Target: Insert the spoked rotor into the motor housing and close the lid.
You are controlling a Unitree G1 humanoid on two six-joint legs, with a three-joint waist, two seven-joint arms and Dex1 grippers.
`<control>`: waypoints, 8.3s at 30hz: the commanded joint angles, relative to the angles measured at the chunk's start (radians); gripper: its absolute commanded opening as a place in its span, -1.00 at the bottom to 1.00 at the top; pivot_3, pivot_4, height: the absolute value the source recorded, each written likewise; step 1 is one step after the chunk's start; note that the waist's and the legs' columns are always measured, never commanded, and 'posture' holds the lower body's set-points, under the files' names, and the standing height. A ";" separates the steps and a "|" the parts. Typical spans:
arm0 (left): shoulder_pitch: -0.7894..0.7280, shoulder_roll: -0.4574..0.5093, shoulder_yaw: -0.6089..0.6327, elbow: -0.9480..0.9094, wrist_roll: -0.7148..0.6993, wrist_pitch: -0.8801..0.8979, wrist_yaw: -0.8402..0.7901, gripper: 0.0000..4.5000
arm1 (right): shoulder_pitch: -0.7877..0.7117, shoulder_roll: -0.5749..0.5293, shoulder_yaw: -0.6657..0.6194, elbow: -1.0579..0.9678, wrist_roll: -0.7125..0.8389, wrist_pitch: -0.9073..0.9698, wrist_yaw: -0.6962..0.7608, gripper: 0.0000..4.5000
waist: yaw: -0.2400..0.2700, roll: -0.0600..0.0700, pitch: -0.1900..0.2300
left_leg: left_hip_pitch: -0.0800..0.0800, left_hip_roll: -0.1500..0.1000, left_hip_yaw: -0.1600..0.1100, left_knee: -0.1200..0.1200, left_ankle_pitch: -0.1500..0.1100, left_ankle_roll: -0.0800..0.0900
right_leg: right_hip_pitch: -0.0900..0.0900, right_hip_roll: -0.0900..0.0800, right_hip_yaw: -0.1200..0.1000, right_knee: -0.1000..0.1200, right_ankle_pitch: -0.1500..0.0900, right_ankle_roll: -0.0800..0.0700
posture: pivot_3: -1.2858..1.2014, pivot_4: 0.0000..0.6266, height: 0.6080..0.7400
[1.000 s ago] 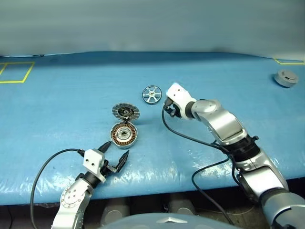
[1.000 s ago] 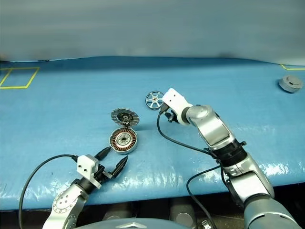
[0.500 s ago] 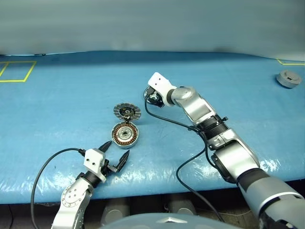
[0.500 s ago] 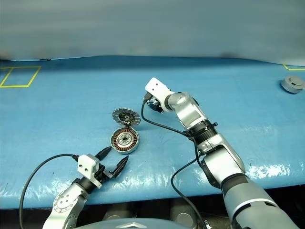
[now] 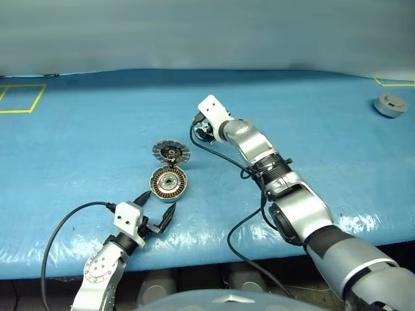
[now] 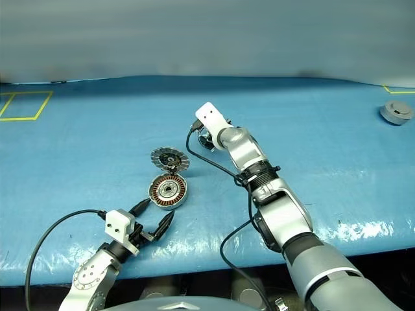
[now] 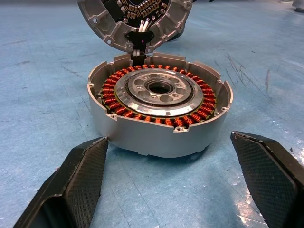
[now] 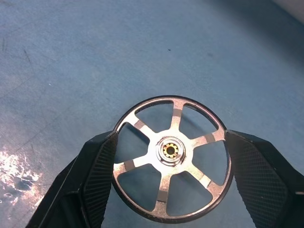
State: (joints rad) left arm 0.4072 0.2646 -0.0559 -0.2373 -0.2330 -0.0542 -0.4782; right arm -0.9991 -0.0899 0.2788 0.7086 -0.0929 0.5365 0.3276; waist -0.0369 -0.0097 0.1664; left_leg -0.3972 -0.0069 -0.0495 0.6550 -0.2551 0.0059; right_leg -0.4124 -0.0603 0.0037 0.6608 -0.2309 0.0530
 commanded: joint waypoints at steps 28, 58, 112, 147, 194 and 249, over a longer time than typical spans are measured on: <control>-0.005 0.007 0.000 -0.023 0.001 -0.011 -0.006 1.00 | 0.008 0.080 -0.159 0.122 0.013 -0.031 -0.156 0.68 | -0.001 0.000 0.000 | 0.001 0.000 0.001 0.000 0.000 0.000 | 0.001 0.000 0.001 0.001 0.000 0.000 | 0.03 -0.52 1.00; -0.021 0.015 0.005 -0.007 0.002 -0.006 -0.014 1.00 | 0.131 -0.089 -0.096 -0.166 -0.043 0.095 0.003 -0.41 | 0.005 0.002 -0.002 | 0.001 -0.001 0.000 0.001 0.001 0.000 | 0.002 0.000 0.002 0.000 0.001 0.001 | 0.03 -0.52 1.00; -0.035 0.041 0.021 -0.025 -0.007 0.019 -0.044 1.00 | 0.533 -0.109 0.237 -0.966 0.262 0.149 0.259 -0.41 | 0.010 0.000 -0.001 | 0.000 0.000 -0.001 0.005 0.000 0.001 | 0.003 0.001 0.000 -0.001 0.001 0.002 | 0.03 -0.52 1.00; -0.024 0.040 0.025 -0.011 0.074 -0.086 0.001 1.00 | 0.522 -0.092 0.222 -0.951 0.229 0.216 0.296 -0.41 | 0.010 0.000 -0.001 | 0.000 0.000 -0.001 0.004 0.000 0.001 | 0.003 0.001 0.000 -0.001 0.001 0.002 | 0.03 -0.52 1.00; -0.008 0.039 0.022 -0.009 0.051 -0.074 -0.006 1.00 | 0.484 0.008 0.238 -0.850 0.252 0.314 0.172 -0.99 | 0.001 0.001 -0.001 | 0.001 0.000 -0.001 0.004 0.000 0.000 | 0.002 0.001 0.000 0.000 0.001 0.002 | 0.03 -0.52 1.00; -0.020 0.049 0.016 -0.005 0.062 -0.069 -0.025 1.00 | 0.410 -0.101 0.146 -1.035 0.377 0.514 0.292 -0.99 | 0.001 0.004 -0.007 | 0.000 0.000 -0.002 0.002 0.001 0.001 | 0.002 0.000 0.000 -0.001 0.000 0.002 | 0.03 -0.52 1.00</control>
State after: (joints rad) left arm 0.3842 0.3084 -0.0398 -0.2149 -0.1756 -0.1156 -0.5025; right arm -0.5666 -0.1645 0.4400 -0.2552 0.2575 1.0446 0.5734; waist -0.0361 -0.0056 0.1590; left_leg -0.3973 -0.0069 -0.0516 0.6570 -0.2546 0.0065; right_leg -0.4105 -0.0601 0.0034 0.6591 -0.2305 0.0548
